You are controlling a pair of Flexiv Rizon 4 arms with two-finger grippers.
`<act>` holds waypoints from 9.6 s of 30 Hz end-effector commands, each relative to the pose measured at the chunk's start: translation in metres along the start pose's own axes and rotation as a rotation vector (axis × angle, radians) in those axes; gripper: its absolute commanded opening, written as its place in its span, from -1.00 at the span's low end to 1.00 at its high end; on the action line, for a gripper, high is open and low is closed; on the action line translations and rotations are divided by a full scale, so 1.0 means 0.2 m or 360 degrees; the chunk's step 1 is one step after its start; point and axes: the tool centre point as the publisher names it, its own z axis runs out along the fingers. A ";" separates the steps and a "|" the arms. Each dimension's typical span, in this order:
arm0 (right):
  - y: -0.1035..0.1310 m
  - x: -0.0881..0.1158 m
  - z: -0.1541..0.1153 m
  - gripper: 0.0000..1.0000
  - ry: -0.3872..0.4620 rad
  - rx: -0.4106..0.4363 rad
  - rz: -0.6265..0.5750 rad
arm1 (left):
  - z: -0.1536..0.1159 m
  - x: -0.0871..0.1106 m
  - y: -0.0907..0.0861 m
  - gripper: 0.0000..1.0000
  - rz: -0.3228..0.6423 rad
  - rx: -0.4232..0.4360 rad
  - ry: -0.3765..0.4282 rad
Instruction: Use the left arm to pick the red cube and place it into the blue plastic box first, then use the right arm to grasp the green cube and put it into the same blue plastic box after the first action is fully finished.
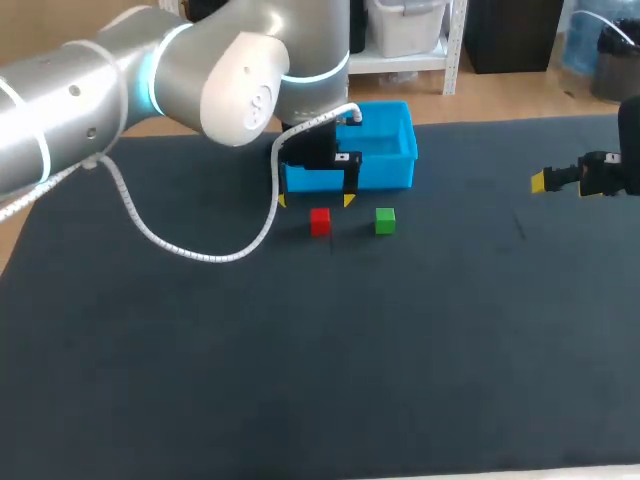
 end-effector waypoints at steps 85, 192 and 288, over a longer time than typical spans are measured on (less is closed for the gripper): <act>0.00 0.00 0.00 1.00 0.0000 0.0000 0.0000 | -0.13 -0.05 0.04 -1.00 -0.0106 0.0119 -0.0070; 0.00 0.00 0.00 1.00 0.0000 0.0000 0.0000 | 0.19 -0.88 -0.02 -1.00 -0.0066 0.0018 -0.0483; 0.00 0.00 0.00 1.00 0.0000 0.0000 0.0000 | -0.29 0.35 0.69 1.00 0.0363 0.0647 -0.0631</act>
